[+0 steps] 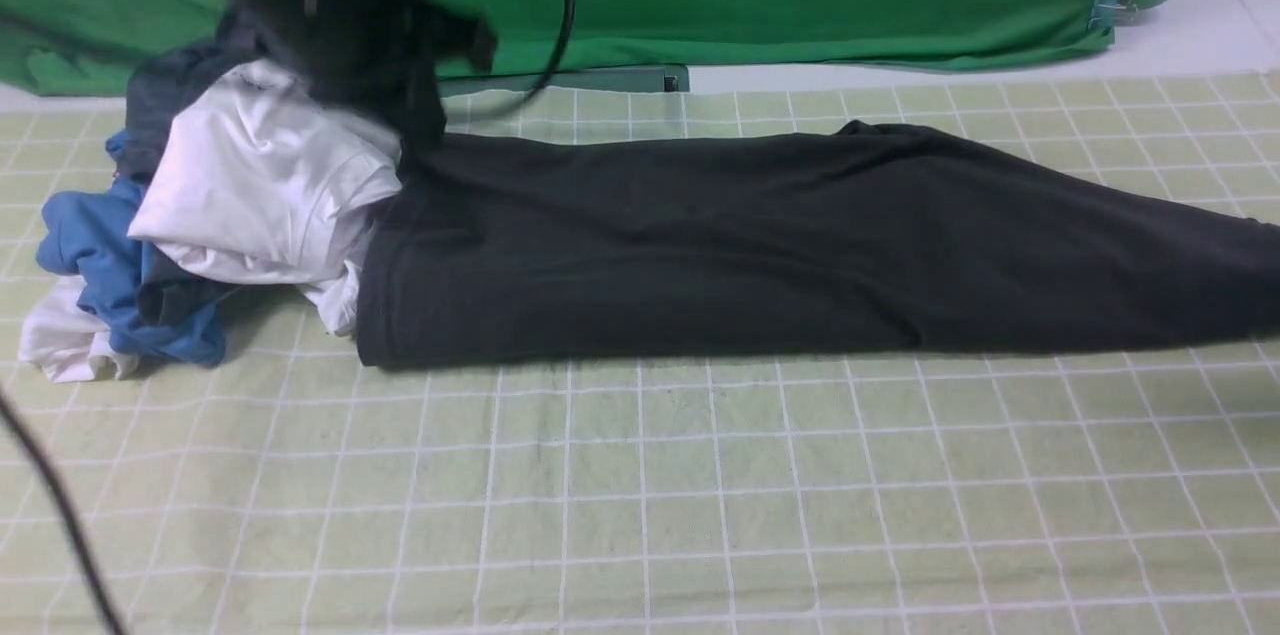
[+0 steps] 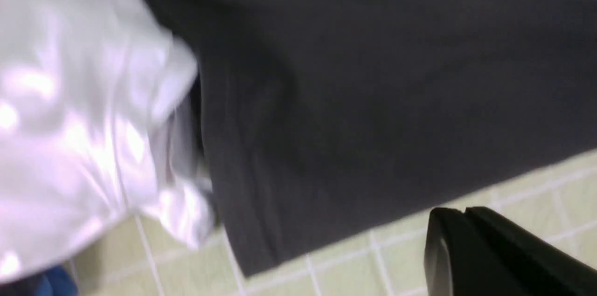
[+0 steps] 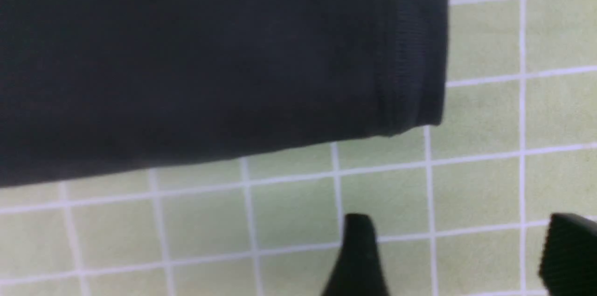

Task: Fold a long-sleeved shirt over a green coffee tablecloth.
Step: 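Pull the folded dark garment lengthwise by its ends to straighten it flat on the table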

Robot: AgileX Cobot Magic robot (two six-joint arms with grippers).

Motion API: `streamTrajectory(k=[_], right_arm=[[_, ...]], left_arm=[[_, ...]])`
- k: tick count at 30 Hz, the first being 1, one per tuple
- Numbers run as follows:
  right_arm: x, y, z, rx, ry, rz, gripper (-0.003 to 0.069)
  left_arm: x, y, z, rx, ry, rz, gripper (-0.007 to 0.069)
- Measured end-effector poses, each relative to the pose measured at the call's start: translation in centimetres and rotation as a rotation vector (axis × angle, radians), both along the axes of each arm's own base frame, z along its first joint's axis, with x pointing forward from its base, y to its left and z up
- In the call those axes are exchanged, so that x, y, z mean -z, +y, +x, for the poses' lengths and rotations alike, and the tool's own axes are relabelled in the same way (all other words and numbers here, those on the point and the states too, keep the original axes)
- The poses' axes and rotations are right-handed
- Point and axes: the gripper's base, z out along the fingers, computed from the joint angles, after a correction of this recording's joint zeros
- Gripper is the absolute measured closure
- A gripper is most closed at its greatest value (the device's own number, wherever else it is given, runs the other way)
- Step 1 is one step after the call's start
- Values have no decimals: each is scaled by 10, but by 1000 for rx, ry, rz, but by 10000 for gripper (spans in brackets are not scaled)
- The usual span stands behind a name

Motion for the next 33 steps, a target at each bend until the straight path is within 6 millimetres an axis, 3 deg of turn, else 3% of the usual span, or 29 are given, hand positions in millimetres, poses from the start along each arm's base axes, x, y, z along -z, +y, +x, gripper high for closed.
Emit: streamTrajectory(k=[5,7,10,11,12,13,17,20,27,32,33], right_arm=[[7,0,4,13,-7,24,143],[6,0,5,17,-15,32,147],[6,1,6,22,-27,42,156],[6,1,6,23,-30,43,157],[6,1,6,24,-33,44,158],[6,1,6,24,-33,44,158],[6,2,7,25,-37,48,160],[6,2,7,26,-44,47,164],[5,1,9,28,-60,44,166],[5,1,9,28,-67,42,166],[6,1,10,29,-69,42,166]], left_arm=[[58,6,-22,-54,143,32,597],[66,7,-23,-67,159,40,578],[77,9,-19,-90,149,54,484],[80,9,-17,-95,140,57,447],[84,10,-13,-120,128,68,351],[85,10,-12,-130,125,66,338],[99,13,-6,-216,147,78,60],[112,12,-2,-234,174,78,-34],[147,9,6,-263,241,52,-59],[149,8,8,-268,237,46,42],[149,8,8,-271,232,40,119]])
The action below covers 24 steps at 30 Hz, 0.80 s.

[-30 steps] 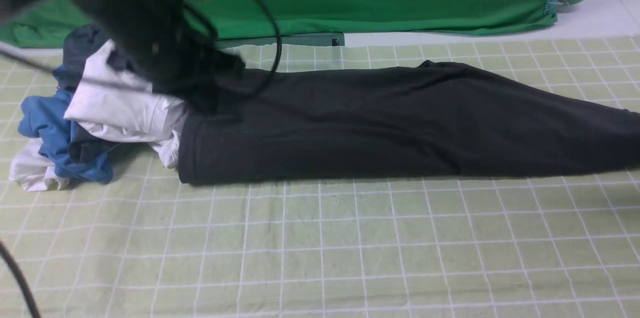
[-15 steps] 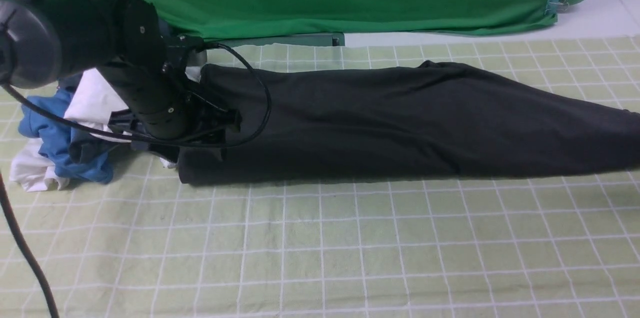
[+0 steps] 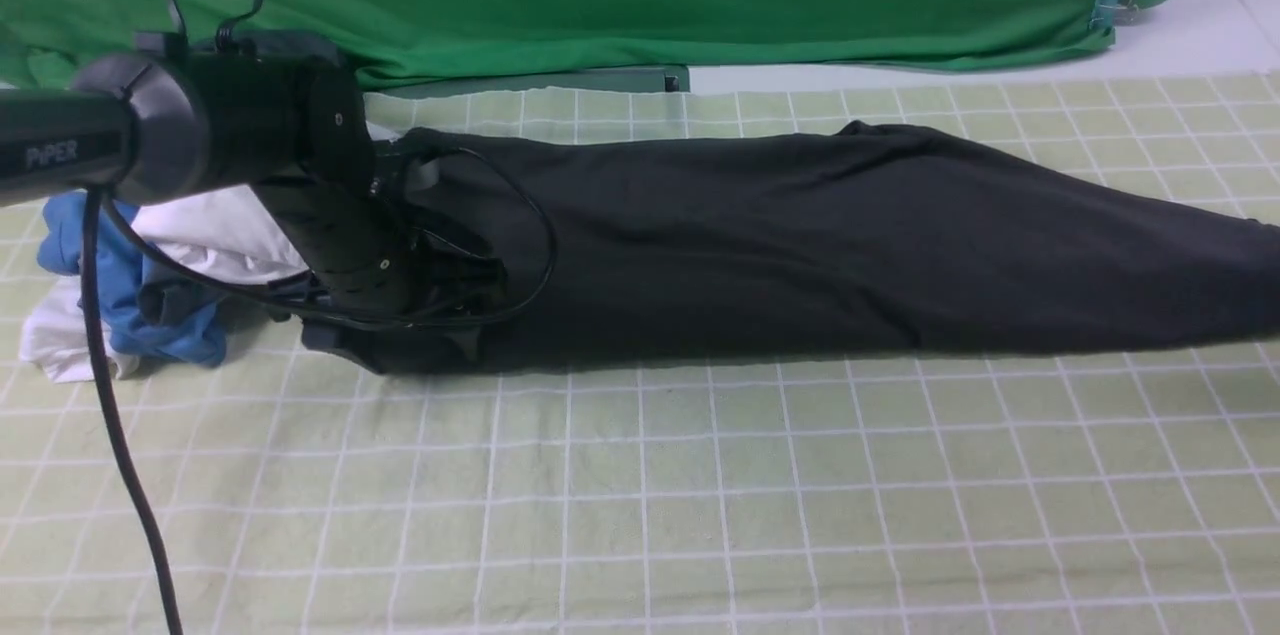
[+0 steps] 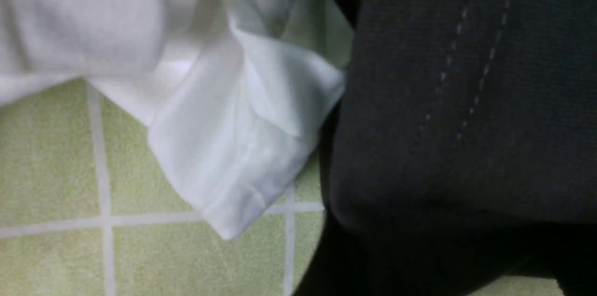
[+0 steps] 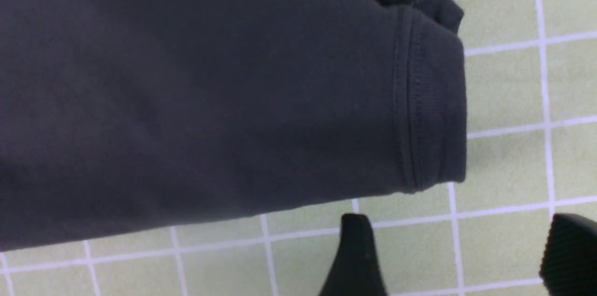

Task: Fold a long-sleeved shirt over a green coffee tablecloth.
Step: 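Pull the folded dark garment lengthwise by its ends to straighten it flat on the table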

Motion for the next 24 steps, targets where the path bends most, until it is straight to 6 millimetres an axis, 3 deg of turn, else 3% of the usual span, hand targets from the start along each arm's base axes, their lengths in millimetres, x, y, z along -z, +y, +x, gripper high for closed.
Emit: streamTrajectory(k=[3,6,8,15,18,21,22,24], right_arm=[[6,-1,2,-2,12,3,166],[16,-1,5,-3,37,11,165],[26,-2,8,-6,52,14,151],[54,-6,19,-9,53,8,113],[66,-7,22,-46,66,6,232],[68,-6,22,-89,75,4,526],[69,-6,21,-94,84,5,584],[66,-6,18,-98,104,1,613]], left_arm=[[0,-2,1,-1,-13,-12,377],[-3,-3,1,19,-27,-5,540],[-6,-2,1,29,-40,2,572],[-13,-1,0,39,-56,8,575],[-15,-1,-1,40,-58,8,575],[-14,-2,-2,63,-39,5,575],[-15,-2,-3,70,-32,0,575],[-17,-2,-6,77,-20,-4,575]])
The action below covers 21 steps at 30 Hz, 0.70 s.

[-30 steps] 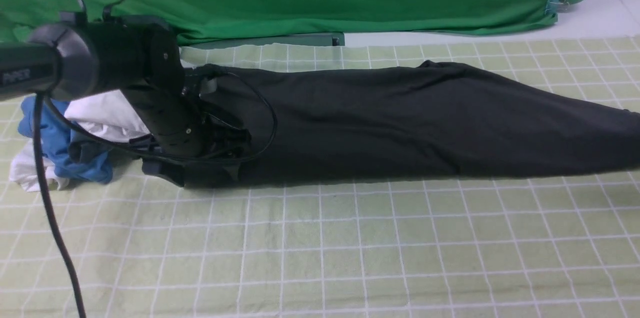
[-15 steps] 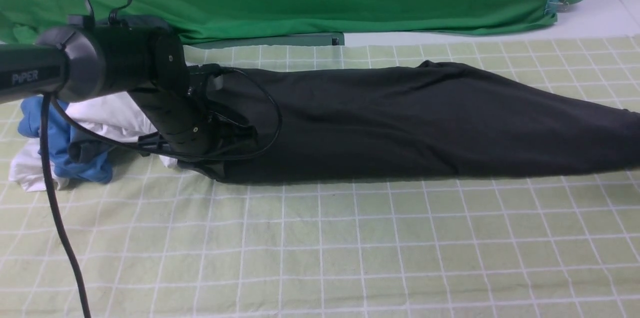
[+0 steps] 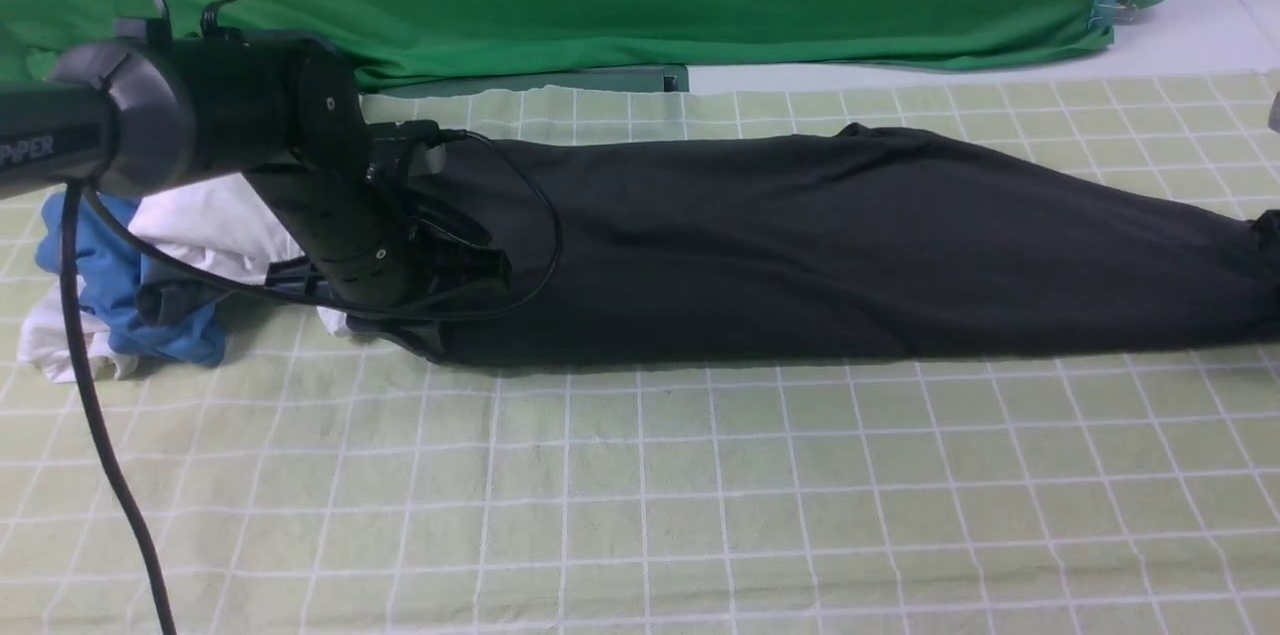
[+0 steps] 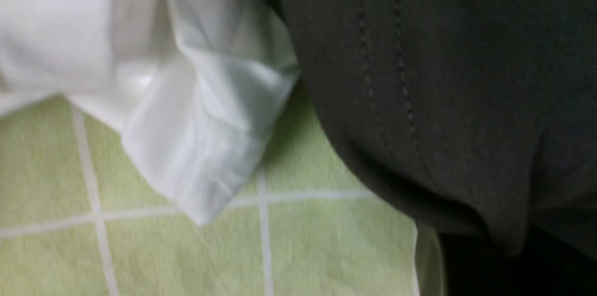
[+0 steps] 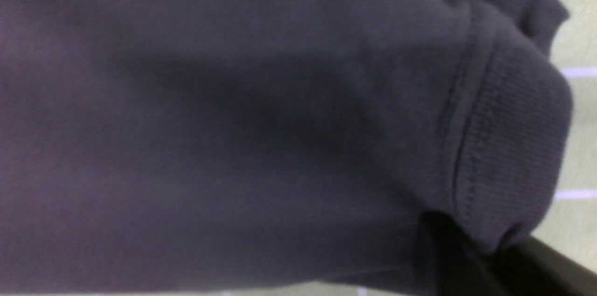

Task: Fold a long-sleeved shirt over a green coffee tablecloth.
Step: 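Pull the folded dark garment lengthwise by its ends to straighten it flat on the table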

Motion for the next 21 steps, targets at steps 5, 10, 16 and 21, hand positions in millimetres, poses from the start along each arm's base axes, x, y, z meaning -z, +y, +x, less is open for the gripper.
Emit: streamTrajectory(k=[5,10,16,21], right_arm=[[-22,-3,-18,12,101,-58,619],[-31,-3,-45,49,214,-112,619],[-23,2,-69,94,274,-118,582],[-14,3,-78,122,319,-127,459]], left_arm=[[-22,1,-15,0,-10,-18,575],[-35,5,-53,-28,9,-50,575],[-27,10,-99,-62,79,-84,575],[-14,10,-120,-74,129,-119,575]])
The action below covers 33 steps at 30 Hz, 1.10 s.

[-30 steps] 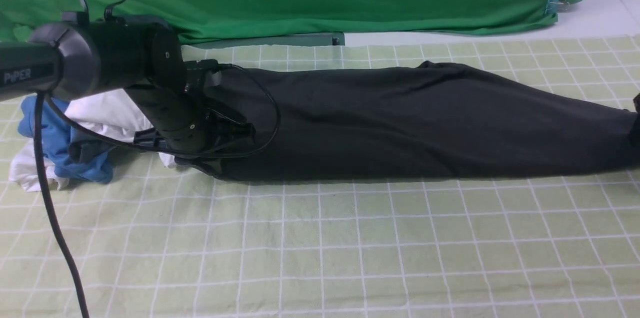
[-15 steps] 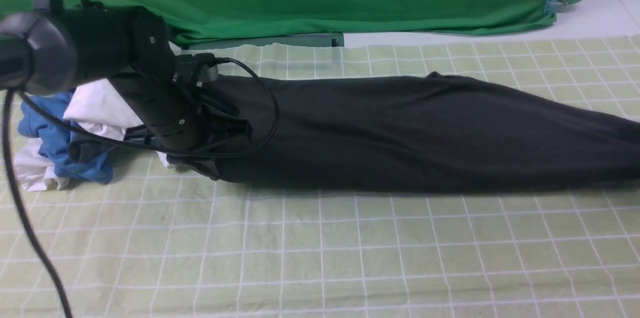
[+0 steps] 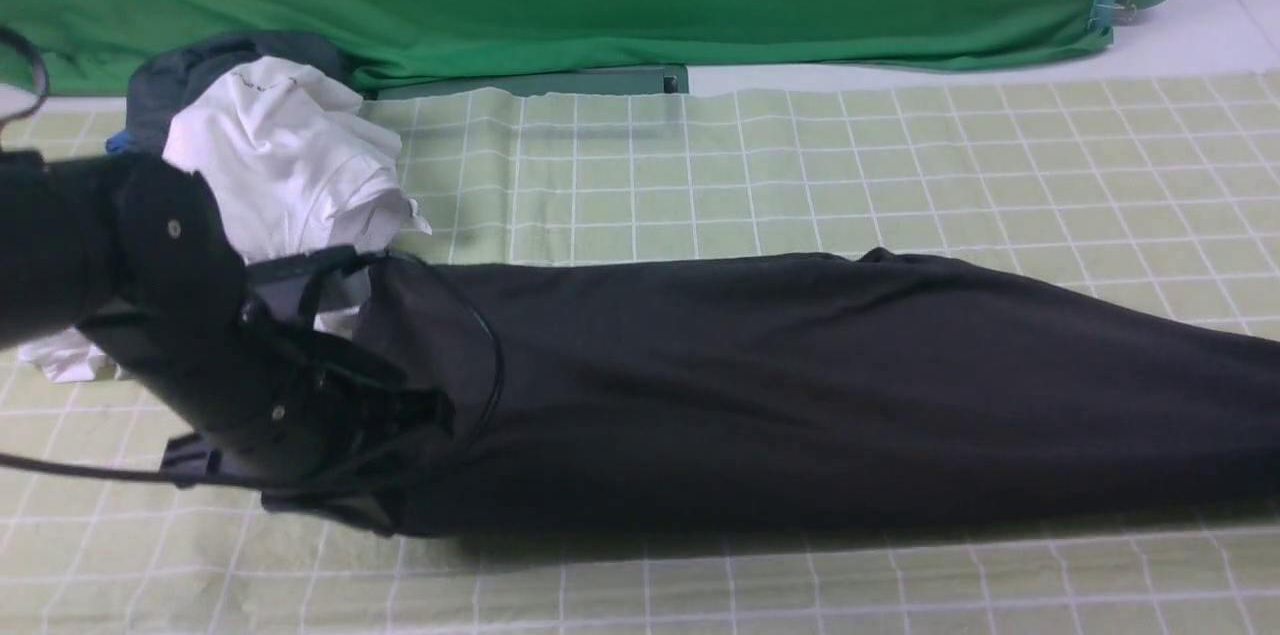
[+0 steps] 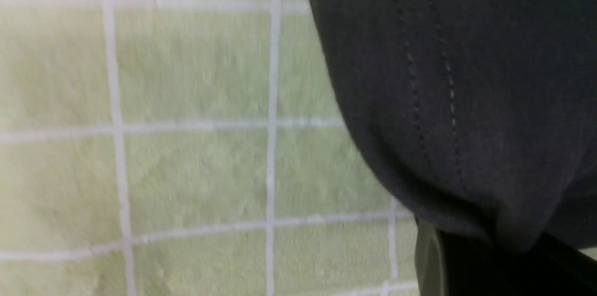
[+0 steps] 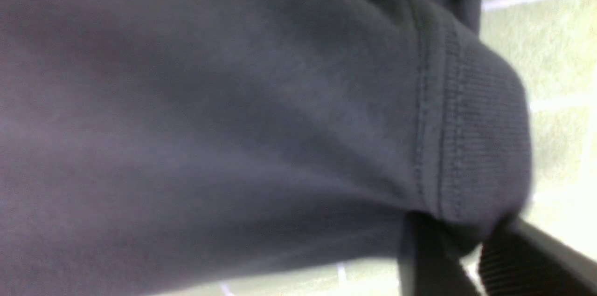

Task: Fold a long-sleeved shirt over a green coffee tablecloth.
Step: 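Pull the folded dark garment lengthwise by its ends to straighten it flat on the table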

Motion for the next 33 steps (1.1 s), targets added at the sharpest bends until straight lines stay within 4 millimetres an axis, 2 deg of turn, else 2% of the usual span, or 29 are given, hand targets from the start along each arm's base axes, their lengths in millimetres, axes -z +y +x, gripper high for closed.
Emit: streamTrajectory(k=[1,3,5,9,14,15,17,20,21,22,23,24,26,30,31,33], right_arm=[[0,0,0,1,-1,-1,451],[0,-1,0,17,0,-9,347],[0,0,-1,28,0,-10,305],[-10,0,-3,37,-27,-21,270],[-44,2,-6,56,-182,-53,324],[-48,3,-6,57,-197,-52,328],[-70,12,-5,63,-298,-27,382],[-94,40,3,-14,-414,101,491],[-97,47,5,-52,-428,124,518],[-103,75,13,-163,-470,219,590],[-104,79,14,-167,-475,229,598],[-105,101,20,-246,-496,282,635],[-100,131,29,-334,-496,324,650],[-74,185,49,-473,-457,367,652],[-69,192,52,-489,-449,372,652],[-44,218,63,-540,-408,384,654]], left_arm=[[0,0,0,-1,0,-3,575],[3,0,-2,10,2,-7,563],[3,0,-3,22,1,-6,545],[4,1,-5,43,19,8,409],[1,3,-5,80,42,41,176],[-1,4,-4,87,36,48,160],[-11,7,3,109,23,93,85],[-28,10,13,121,2,153,50],[-32,11,15,125,-3,164,51],[-42,13,18,136,-14,187,66],[-43,13,18,138,-12,192,74],[-51,14,19,144,-27,207,124],[-56,15,18,146,-36,211,203],[-64,14,13,169,-66,186,498],[-66,12,13,176,-72,171,539],[-68,8,11,193,-82,119,596]])
